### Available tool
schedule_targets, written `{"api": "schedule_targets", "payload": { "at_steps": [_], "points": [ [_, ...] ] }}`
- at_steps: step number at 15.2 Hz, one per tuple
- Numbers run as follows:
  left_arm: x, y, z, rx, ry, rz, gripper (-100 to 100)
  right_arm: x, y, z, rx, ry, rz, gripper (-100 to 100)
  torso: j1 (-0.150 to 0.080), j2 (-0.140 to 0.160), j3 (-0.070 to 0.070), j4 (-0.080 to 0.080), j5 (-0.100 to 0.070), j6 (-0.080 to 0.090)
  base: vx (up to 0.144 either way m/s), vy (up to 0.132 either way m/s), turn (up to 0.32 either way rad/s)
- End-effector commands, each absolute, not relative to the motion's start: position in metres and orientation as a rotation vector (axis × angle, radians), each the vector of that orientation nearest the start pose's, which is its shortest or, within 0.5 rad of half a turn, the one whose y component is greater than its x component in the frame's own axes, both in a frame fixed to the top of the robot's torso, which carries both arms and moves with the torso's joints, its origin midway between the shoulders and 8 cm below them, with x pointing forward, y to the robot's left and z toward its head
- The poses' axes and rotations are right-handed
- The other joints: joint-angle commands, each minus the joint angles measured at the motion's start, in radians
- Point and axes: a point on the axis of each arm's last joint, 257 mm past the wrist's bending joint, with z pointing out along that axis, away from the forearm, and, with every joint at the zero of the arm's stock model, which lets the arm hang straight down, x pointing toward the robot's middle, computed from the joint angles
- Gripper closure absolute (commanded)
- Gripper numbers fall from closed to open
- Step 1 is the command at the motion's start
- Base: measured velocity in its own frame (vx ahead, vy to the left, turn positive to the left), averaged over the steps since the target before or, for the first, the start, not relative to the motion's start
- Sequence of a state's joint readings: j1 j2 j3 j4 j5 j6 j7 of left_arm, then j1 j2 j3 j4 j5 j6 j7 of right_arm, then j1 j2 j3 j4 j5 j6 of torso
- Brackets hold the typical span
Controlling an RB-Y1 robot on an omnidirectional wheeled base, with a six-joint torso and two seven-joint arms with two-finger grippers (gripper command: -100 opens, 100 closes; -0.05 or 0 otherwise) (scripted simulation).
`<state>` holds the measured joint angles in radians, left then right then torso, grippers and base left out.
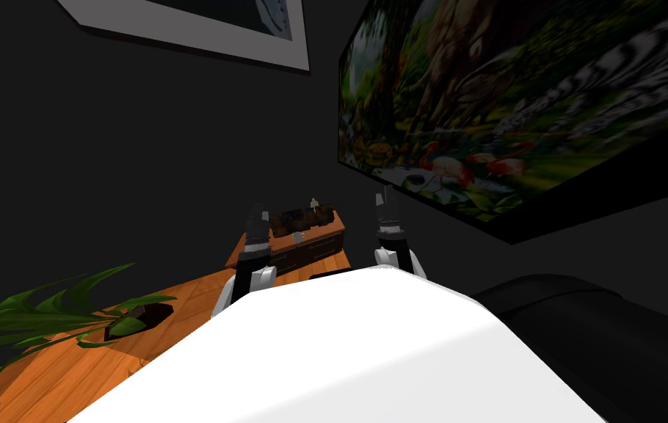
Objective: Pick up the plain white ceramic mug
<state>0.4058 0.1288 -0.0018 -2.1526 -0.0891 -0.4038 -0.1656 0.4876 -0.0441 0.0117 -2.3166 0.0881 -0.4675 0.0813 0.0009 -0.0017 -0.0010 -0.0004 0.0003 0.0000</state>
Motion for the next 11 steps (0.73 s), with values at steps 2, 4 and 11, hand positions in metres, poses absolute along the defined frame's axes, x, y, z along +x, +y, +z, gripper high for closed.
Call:
{"api": "schedule_targets", "payload": {
  "at_steps": [2, 4, 11],
  "points": [
    [0.406, 0.263, -0.041, -0.561, 0.954, -1.062, -100, 0.345, -0.258, 0.037, 0.527, 0.704, 1.189, 0, 0.000, 0.000, 0.000, 0.000, 0.000, 0.000, 0.017, 0.006, -0.003],
    [0.417, 0.265, -0.055, -0.587, 0.998, -1.048, -100, 0.345, -0.258, 0.037, 0.527, 0.704, 1.189, 0, 0.000, 0.000, 0.000, 0.000, 0.000, 0.000, 0.017, 0.004, -0.003],
    [0.449, 0.275, -0.104, -0.684, 1.135, -0.994, -100, 0.345, -0.258, 0.037, 0.527, 0.704, 1.189, 0, 0.000, 0.000, 0.000, 0.000, 0.000, 0.000, 0.019, 0.006, -0.004]
  ]
}}
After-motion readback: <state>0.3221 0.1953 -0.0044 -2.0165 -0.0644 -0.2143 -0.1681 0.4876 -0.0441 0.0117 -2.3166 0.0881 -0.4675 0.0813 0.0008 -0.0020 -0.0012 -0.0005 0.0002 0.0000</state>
